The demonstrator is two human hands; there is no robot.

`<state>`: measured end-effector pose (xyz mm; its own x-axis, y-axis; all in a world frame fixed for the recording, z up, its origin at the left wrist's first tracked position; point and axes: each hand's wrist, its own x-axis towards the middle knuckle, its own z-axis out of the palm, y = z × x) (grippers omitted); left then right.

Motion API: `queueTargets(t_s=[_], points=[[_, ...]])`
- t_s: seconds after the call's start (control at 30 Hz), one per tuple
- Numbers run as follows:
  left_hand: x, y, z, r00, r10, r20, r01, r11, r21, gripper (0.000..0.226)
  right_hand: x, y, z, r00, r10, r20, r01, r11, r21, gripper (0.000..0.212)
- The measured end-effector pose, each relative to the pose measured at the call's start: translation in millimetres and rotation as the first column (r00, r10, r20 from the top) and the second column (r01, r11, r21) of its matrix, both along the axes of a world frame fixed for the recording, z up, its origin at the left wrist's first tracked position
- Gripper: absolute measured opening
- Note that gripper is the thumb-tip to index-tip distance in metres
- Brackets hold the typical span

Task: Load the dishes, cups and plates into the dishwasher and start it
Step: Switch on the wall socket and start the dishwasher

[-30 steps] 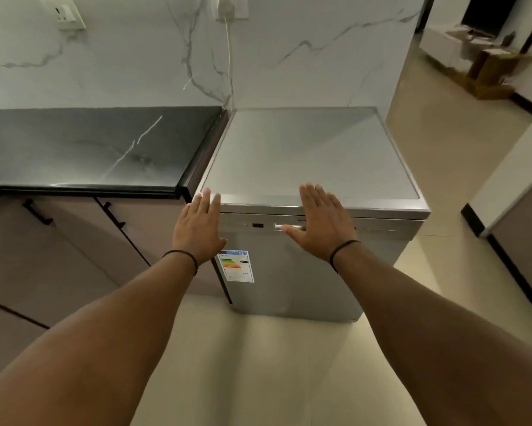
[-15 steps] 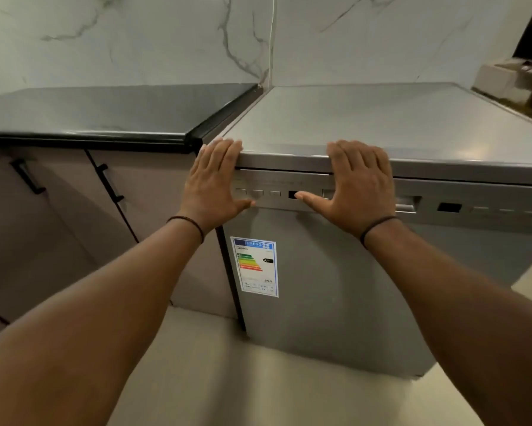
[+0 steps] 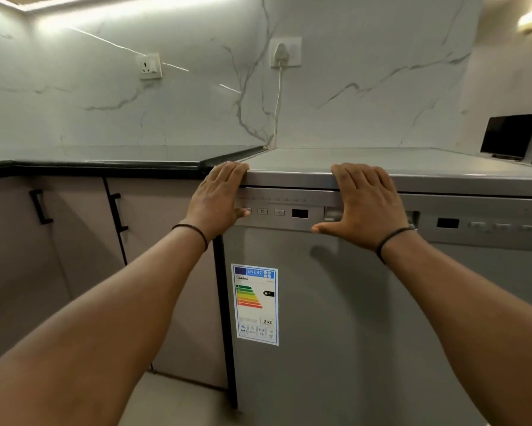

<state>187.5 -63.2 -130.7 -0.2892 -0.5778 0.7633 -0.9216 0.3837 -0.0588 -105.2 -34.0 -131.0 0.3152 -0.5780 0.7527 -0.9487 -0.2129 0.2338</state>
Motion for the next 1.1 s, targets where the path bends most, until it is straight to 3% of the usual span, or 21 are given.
queueTargets(t_s=[1.1], points=[[-6, 1, -4, 0.999, 0.031, -0.011, -0.032, 0.993, -0.115, 0.081, 9, 1, -11, 0.996, -0.045, 0.080, 0.048, 0.998, -0.034, 0.111]])
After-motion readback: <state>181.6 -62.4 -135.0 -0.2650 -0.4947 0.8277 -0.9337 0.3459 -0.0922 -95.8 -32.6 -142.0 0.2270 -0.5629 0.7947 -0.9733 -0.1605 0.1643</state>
